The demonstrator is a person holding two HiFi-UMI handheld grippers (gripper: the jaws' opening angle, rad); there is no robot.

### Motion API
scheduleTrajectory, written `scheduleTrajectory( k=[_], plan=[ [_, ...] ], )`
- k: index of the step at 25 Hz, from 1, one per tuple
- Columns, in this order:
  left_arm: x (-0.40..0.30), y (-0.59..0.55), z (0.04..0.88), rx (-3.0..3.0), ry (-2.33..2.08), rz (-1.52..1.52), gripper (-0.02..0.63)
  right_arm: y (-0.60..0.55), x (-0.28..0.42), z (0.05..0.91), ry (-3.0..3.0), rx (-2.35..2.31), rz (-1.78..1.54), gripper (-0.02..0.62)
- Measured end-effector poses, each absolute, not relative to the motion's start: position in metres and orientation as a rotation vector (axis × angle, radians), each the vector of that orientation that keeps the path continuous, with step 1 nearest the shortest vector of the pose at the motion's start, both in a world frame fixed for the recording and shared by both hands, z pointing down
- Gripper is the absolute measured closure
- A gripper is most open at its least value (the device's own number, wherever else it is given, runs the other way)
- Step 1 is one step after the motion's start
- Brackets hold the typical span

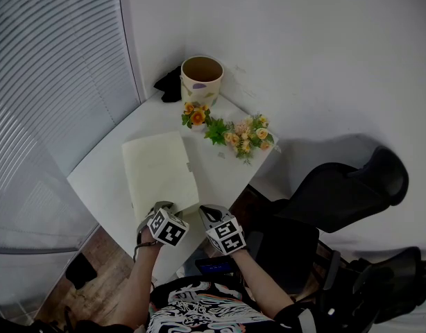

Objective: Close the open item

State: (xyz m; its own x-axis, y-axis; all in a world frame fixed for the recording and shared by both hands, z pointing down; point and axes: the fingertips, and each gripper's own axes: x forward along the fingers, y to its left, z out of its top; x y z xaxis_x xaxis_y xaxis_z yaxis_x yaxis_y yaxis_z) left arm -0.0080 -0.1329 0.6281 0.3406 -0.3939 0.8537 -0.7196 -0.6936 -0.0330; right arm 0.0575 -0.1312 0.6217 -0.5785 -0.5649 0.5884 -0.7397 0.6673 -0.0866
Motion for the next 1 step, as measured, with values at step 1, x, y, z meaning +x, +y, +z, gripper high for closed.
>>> scheduleTrajectory(
  k=[1],
  plan=[
    [-0.0083, -0.1330, 0.6282, 2.259, -0.987, 1.290, 0.491, -0.1312, 0.0575, 0.6216, -2.356, 1.008, 0.442, 0.594]
  ],
)
